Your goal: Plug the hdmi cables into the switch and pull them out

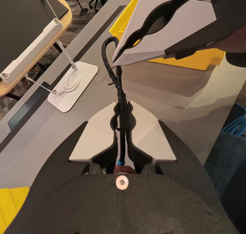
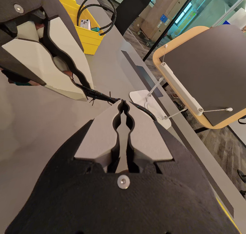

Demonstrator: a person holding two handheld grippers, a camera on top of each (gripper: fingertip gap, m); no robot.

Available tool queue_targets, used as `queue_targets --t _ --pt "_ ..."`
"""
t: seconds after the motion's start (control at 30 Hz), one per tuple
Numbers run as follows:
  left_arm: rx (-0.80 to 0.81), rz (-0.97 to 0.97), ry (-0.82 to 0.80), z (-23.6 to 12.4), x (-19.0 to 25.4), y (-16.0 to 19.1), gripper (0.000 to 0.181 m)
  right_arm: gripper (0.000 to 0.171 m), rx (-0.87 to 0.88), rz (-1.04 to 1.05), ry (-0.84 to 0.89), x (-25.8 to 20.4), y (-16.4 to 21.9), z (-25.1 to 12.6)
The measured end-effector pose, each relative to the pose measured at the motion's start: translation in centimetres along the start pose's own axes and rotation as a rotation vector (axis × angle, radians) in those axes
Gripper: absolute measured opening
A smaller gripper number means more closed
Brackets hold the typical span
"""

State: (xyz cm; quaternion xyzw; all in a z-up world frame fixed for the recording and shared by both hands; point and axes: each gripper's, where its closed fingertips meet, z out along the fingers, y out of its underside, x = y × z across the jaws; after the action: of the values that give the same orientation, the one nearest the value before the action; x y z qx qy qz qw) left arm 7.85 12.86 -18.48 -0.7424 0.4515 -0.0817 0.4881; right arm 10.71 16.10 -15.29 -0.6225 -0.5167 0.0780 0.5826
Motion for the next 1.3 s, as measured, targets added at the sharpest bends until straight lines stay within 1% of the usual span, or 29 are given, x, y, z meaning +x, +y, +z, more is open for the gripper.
queue_targets --t 0.07,0.2,0.27,0.3,0.33,0.37,0.57,0.83,1.03,1.07,1.13,1.3 --pt "0.004 -0.002 0.001 -0.1 -0.1 0.0 0.011 0.0 -0.019 0.015 0.03 0.8 0.4 -0.1" --pt "0.0 -0.004 -0.003 -0.2 -0.4 0.1 0.011 0.0 0.014 0.041 0.0 1.0 -0.2 -0.6" --pt "-0.007 0.015 -0.023 -0.3 -0.7 0.2 0.011 0.0 0.064 0.109 -0.076 0.6 -1.3 -1.1" --pt "-0.015 0.03 -0.033 -0.3 -0.7 0.2 0.011 0.003 0.055 0.139 -0.117 0.3 -1.5 -1.1" --pt "-0.023 0.046 -0.045 -0.4 -0.8 0.2 0.011 0.014 0.045 0.157 -0.153 -0.1 -1.7 -1.0" --pt "-0.028 0.066 -0.058 -0.4 -0.8 0.1 0.011 0.017 0.039 0.174 -0.186 -0.5 -1.9 -0.9" --pt "-0.08 0.192 -0.16 -0.4 -1.0 0.3 0.011 0.012 -0.15 0.282 -0.279 -1.1 0.0 0.1" --pt "-0.177 0.387 -0.295 0.1 -1.4 1.9 0.011 0.005 -0.25 0.447 -0.429 -2.2 1.6 1.6" --pt "-0.226 0.444 -0.341 0.5 -1.6 3.1 0.011 0.004 -0.325 0.34 -0.408 -2.6 2.1 2.8" --pt "-0.227 0.447 -0.347 0.5 -1.8 3.1 0.011 0.0 -0.325 0.336 -0.419 -2.9 2.0 2.9" --pt "-0.234 0.448 -0.343 0.6 -1.9 3.3 0.011 0.0 -0.364 0.314 -0.42 -3.0 2.3 3.2" --pt "-0.248 0.455 -0.346 0.9 -1.8 4.1 0.011 0.0 -0.415 0.329 -0.47 -3.5 3.1 4.0"
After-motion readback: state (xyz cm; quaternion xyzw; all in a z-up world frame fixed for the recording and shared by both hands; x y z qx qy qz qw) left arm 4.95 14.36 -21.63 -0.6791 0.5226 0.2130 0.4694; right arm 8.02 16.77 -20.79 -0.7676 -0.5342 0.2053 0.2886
